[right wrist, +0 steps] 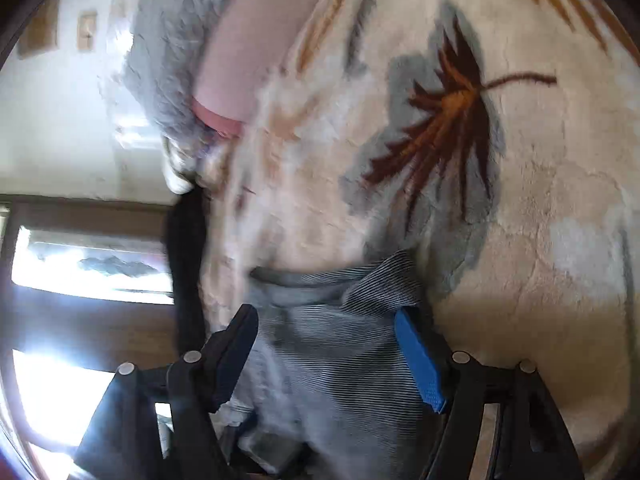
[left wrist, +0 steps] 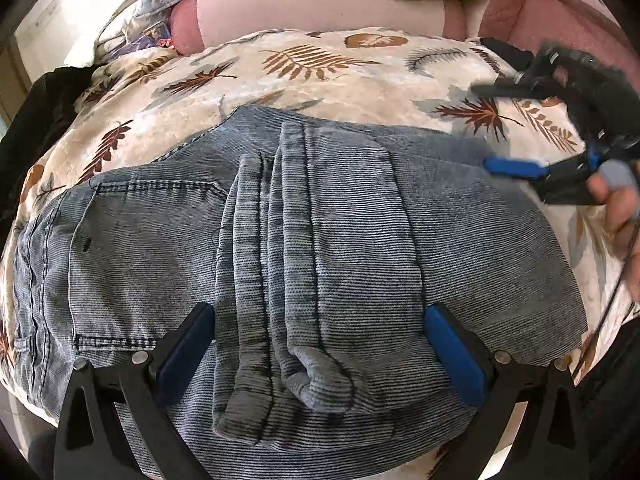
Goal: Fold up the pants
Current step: 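Lay the cuffs onto the jeans with the right gripper and release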
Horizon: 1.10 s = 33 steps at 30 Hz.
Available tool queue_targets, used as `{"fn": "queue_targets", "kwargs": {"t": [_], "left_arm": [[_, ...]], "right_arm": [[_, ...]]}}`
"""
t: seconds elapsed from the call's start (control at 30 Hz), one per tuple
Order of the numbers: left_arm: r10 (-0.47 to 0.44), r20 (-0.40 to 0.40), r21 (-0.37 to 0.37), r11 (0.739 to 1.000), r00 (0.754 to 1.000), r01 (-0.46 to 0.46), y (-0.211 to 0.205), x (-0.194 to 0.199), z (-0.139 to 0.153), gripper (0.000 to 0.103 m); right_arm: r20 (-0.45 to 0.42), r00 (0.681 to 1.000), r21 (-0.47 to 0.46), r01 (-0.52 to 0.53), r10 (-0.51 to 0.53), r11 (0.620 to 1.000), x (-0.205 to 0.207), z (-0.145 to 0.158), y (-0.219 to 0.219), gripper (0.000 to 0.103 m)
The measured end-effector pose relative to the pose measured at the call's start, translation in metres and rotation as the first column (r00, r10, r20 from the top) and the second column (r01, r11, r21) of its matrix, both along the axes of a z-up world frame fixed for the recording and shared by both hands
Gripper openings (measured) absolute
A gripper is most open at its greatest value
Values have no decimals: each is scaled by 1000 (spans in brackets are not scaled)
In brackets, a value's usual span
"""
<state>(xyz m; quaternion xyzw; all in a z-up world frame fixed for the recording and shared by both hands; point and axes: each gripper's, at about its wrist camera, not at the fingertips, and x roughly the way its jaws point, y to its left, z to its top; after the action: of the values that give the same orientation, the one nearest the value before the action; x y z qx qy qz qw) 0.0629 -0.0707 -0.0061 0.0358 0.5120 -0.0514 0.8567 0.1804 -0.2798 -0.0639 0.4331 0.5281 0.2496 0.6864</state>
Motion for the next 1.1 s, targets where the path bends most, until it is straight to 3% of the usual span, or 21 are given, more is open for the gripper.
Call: {"fn": "queue_targets", "kwargs": {"t": [0.07,0.17,0.23,0.27,0.3,0.37,0.47,0.57,0.67,0.7,0.73,0.77,0.83,0.97,1.03,1.07,1.1], "left_arm": [[-6,12,-1,1000,1000,6,-1,-2,0,103],[-7,21,4,1000,1000,7,-1,-3,0,103],[-10,20,4,1000,1000,10,-4,-2,-1,103],[-11,20,3,1000,1000,11,-4,-2,-1,103],[-12,18,5,1000,1000,12,-4,-2,-1,103],[-13,18,0,1000,1000,13,-3,-3,1,103],[7,12,-36,999,1000,-6,2,-6,7,103],[47,60,-91,995,997,-42,16,-14,23,103],[91,107,-123,989,990,-78,30,-21,31,103],[98,77,-112,990,992,-89,31,-17,24,103],[93,27,-95,991,995,-90,30,-11,15,103],[84,-23,-70,994,996,-85,28,-6,5,103],[70,28,-38,997,997,-69,25,-9,11,103],[97,115,-102,991,989,-85,27,-16,33,103],[90,52,-73,994,995,-86,25,-8,19,103],[78,-13,-57,995,997,-78,23,-2,6,103],[62,-8,-20,998,998,-62,20,-1,1,103]], "right_arm": [[53,999,-50,-12,14,999,-6,20,3,75],[99,995,-35,-28,31,999,0,34,8,76],[74,997,-79,-27,33,996,12,19,14,79],[-6,999,-85,-54,54,995,23,-7,20,79],[-19,1000,-60,-19,18,998,24,-13,18,75],[3,1000,-41,14,-14,999,17,2,15,76],[110,991,-53,-66,71,996,-17,41,22,76],[149,983,-36,-100,104,994,-56,53,16,76],[101,985,-31,-136,138,990,-90,30,15,82],[39,984,-88,-171,175,981,-94,7,21,81],[21,985,-87,-166,169,982,-95,-3,22,79],[44,991,-59,-127,130,990,-98,-3,18,79],[66,990,-53,-121,124,991,-101,15,14,79],[147,981,-24,-127,129,992,-115,35,13,80],[84,985,-86,-146,153,985,-116,9,16,85],[72,988,-49,-135,138,990,-119,-1,14,85],[90,989,-28,-116,118,993,-120,1,10,84]]}}
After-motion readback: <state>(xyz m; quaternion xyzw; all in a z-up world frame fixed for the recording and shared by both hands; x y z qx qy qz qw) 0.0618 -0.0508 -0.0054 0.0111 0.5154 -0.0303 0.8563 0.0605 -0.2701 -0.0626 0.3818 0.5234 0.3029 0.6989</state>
